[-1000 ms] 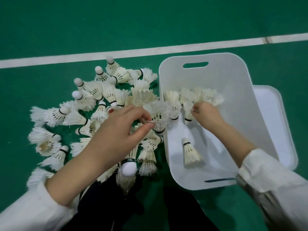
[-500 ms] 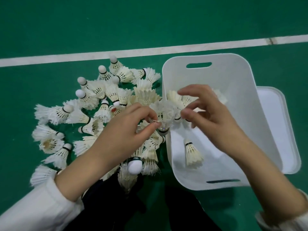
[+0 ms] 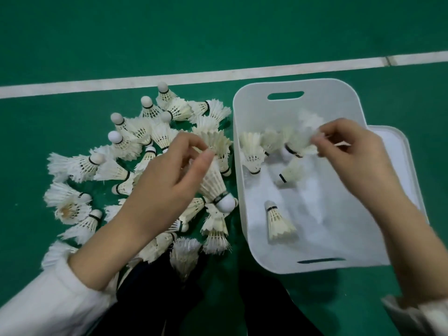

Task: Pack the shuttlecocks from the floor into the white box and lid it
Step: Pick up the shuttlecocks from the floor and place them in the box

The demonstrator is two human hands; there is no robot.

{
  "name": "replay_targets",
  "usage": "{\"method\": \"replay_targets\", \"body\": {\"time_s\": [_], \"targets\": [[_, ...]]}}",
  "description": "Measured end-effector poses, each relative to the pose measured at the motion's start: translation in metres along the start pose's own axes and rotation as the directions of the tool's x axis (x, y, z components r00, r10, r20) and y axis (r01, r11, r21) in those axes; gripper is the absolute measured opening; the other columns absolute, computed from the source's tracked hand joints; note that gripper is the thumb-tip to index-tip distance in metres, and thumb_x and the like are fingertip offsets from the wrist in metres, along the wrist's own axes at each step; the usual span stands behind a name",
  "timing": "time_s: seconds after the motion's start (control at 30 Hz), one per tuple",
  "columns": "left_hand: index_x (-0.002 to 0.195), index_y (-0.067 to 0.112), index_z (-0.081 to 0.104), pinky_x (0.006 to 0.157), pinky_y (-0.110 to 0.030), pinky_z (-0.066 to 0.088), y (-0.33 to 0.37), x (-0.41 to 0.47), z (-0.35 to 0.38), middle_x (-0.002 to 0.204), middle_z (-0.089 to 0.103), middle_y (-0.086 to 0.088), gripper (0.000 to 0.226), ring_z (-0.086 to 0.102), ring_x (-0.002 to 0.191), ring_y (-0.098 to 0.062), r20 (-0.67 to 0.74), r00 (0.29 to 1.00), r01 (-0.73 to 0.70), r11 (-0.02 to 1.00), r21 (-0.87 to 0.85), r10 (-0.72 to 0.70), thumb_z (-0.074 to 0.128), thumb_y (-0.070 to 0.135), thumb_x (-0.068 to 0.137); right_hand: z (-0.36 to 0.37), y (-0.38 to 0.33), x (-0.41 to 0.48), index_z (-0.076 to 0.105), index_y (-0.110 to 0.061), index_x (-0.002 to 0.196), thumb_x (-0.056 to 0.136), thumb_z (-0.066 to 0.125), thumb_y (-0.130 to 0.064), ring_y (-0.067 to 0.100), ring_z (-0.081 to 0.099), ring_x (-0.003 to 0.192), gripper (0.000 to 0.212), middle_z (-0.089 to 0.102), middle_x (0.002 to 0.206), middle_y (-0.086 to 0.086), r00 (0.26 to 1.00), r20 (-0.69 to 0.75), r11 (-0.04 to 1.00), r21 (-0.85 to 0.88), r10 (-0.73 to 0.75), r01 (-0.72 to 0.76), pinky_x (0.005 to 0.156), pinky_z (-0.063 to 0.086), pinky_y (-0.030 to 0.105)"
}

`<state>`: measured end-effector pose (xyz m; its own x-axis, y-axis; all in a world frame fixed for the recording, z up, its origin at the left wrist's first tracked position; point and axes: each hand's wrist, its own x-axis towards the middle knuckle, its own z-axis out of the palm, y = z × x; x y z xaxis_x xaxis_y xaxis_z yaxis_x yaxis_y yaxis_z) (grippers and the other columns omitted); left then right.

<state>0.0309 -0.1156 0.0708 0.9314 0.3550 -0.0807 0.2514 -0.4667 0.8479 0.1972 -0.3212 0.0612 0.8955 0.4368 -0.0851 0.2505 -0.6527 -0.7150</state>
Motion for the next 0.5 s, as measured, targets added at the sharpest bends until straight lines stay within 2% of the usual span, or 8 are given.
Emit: {"method": "replay_targets", "body": {"time_s": [0.03, 0.1, 0.2, 0.27, 0.33, 0.43, 0.5], "targets": [[0.097, 0.031, 0.050, 0.050, -0.017, 0.041, -0.001, 0.000, 0.000, 0.074, 0.062, 0.008, 0.028, 0.055, 0.061, -0.012, 0.007, 1.000, -0.003, 1.000, 0.013, 0.003, 0.041, 0.057, 0.087, -0.002, 0.015, 0.005, 0.061, -0.015, 0.085, 0.088, 0.057, -0.018, 0.023, 0.059, 0.077, 0.006, 0.064, 0.078, 0.003, 0.998, -0.005, 0.987, -0.142, 0.070, -0.070, 0.066, 0.040, 0.028], [0.095, 0.034, 0.050, 0.062, -0.019, 0.046, -0.002, -0.001, 0.002, 0.079, 0.061, 0.008, 0.027, 0.058, 0.073, -0.009, 0.023, 0.999, 0.033, 0.999, 0.037, -0.034, 0.049, 0.058, 0.082, 0.004, 0.050, 0.013, 0.063, -0.008, 0.086, 0.087, 0.056, -0.015, 0.032, 0.059, 0.081, 0.010, 0.066, 0.083, 0.015, 0.979, 0.055, 0.891, -0.426, 0.197, -0.155, 0.065, 0.037, 0.029], [0.094, 0.032, 0.048, 0.074, -0.015, 0.044, -0.007, -0.002, 0.006, 0.085, 0.055, 0.016, 0.020, 0.053, 0.086, 0.002, 0.028, 0.999, 0.036, 0.990, 0.136, -0.040, 0.063, 0.040, 0.082, 0.027, 0.081, 0.017, 0.062, -0.002, 0.092, 0.088, 0.050, -0.010, 0.037, 0.059, 0.092, 0.015, 0.064, 0.099, 0.023, 0.902, 0.142, 0.734, -0.639, 0.407, -0.231, 0.068, 0.036, 0.029], [0.092, 0.029, 0.049, 0.077, -0.021, 0.042, -0.009, -0.001, 0.009, 0.085, 0.053, 0.014, 0.016, 0.049, 0.084, -0.002, 0.028, 1.000, 0.009, 0.979, 0.206, -0.015, 0.061, 0.034, 0.083, 0.038, 0.086, 0.021, 0.061, 0.002, 0.095, 0.087, 0.047, -0.007, 0.038, 0.058, 0.094, 0.018, 0.063, 0.101, 0.025, 0.903, 0.142, 0.715, -0.665, 0.406, -0.217, 0.069, 0.037, 0.029], [0.091, 0.026, 0.051, 0.082, -0.021, 0.039, -0.010, -0.001, 0.009, 0.088, 0.055, 0.011, 0.015, 0.048, 0.081, -0.004, 0.039, 0.999, -0.012, 0.972, 0.235, 0.003, 0.060, 0.035, 0.084, 0.040, 0.079, 0.028, 0.061, 0.002, 0.091, 0.087, 0.047, -0.007, 0.038, 0.058, 0.092, 0.017, 0.064, 0.097, 0.025, 0.931, 0.135, 0.753, -0.633, 0.339, -0.183, 0.069, 0.038, 0.030], [0.092, 0.025, 0.053, 0.081, -0.020, 0.040, -0.010, -0.001, 0.009, 0.089, 0.057, 0.009, 0.020, 0.049, 0.081, -0.003, 0.050, 0.999, -0.023, 0.973, 0.231, 0.012, 0.056, 0.042, 0.082, 0.027, 0.052, 0.037, 0.060, -0.008, 0.084, 0.087, 0.049, -0.010, 0.034, 0.056, 0.083, 0.012, 0.063, 0.088, 0.018, 0.945, 0.129, 0.790, -0.589, 0.301, -0.171, 0.066, 0.035, 0.028], [0.093, 0.024, 0.055, 0.079, -0.019, 0.041, -0.009, 0.000, 0.010, 0.089, 0.057, 0.010, 0.022, 0.049, 0.082, -0.003, 0.046, 0.998, -0.041, 0.973, 0.229, 0.031, 0.054, 0.043, 0.081, 0.018, 0.034, 0.039, 0.059, -0.010, 0.083, 0.087, 0.051, -0.012, 0.030, 0.053, 0.077, 0.010, 0.059, 0.080, 0.011, 0.967, 0.128, 0.844, -0.521, 0.221, -0.124, 0.065, 0.033, 0.027]]}}
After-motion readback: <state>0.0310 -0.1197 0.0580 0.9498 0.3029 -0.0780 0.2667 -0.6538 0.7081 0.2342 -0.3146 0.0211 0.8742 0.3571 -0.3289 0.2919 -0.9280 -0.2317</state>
